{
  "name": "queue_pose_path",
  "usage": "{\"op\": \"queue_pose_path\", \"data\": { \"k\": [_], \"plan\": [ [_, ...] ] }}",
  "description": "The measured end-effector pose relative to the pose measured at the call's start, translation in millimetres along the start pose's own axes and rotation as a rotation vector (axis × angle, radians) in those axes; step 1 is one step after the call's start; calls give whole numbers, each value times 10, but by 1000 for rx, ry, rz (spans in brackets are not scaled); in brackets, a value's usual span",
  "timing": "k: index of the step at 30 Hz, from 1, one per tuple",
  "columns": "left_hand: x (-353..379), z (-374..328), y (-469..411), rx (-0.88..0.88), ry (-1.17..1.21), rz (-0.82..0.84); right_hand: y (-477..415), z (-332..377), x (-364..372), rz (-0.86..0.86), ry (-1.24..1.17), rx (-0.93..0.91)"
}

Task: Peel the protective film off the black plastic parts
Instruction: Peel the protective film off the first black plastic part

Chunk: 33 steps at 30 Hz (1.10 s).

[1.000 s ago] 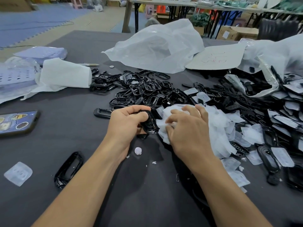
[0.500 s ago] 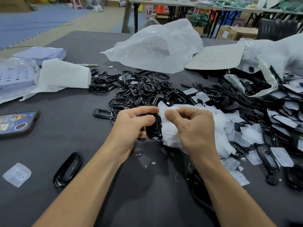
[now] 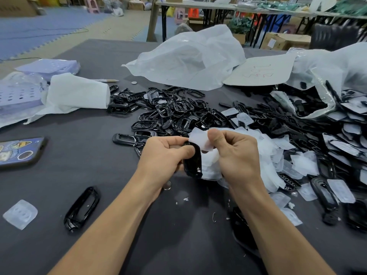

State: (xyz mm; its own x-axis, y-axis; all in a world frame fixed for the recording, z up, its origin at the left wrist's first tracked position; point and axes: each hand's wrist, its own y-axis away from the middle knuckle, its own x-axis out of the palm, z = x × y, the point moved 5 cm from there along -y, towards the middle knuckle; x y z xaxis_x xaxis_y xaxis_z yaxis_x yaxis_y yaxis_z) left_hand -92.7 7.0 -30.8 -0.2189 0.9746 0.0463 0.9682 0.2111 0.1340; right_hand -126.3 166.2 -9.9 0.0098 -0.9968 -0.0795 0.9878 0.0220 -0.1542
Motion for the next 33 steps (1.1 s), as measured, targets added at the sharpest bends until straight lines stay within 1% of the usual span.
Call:
{"op": "queue_pose_path", "data": {
  "k": [4, 6, 8, 10, 12, 14, 17, 19, 21, 23, 25, 27, 29, 31, 33],
  "plan": [
    [16, -35, 20, 8, -6, 20, -3, -34, -6, -16, -48, 76],
    [18, -48, 28, 29, -28, 39, -7, -33, -13, -33, -54, 74],
    [15, -53, 32, 68, -81, 51, 4, -19, -5, -52, 4, 45],
    [-21, -62, 27, 127, -176, 17, 7, -16, -19, -93, 21, 43],
    [-98, -67, 21, 134, -241, -42, -18, 1, -104, -160, -34, 48],
    [-152, -51, 3, 86, -176, -67, -52, 50, -230, -198, -30, -17],
    [-162, -60, 2, 25, -41, -65, -44, 99, -308, -173, 154, -105],
    [-149, -71, 5, 18, 4, -62, -22, 113, -290, -168, 404, -154],
    [-151, -87, 14, 28, 24, -73, 47, 196, -238, -214, 603, -255],
    [-148, -91, 17, 53, 28, -69, 117, 267, -149, -204, 635, -375],
    [-110, -117, 34, 96, 42, -30, 165, 288, -36, -126, 578, -401],
    [-65, -152, 65, 139, 39, 26, 182, 247, 47, -45, 490, -348],
    [-46, -169, 81, 163, 6, 62, 174, 222, 78, -9, 361, -289],
    [-44, -158, 79, 167, -12, 58, 143, 203, 42, -33, 205, -217],
    [-65, -137, 58, 157, -3, 1, 105, 205, -34, -90, 41, -169]
  ]
}}
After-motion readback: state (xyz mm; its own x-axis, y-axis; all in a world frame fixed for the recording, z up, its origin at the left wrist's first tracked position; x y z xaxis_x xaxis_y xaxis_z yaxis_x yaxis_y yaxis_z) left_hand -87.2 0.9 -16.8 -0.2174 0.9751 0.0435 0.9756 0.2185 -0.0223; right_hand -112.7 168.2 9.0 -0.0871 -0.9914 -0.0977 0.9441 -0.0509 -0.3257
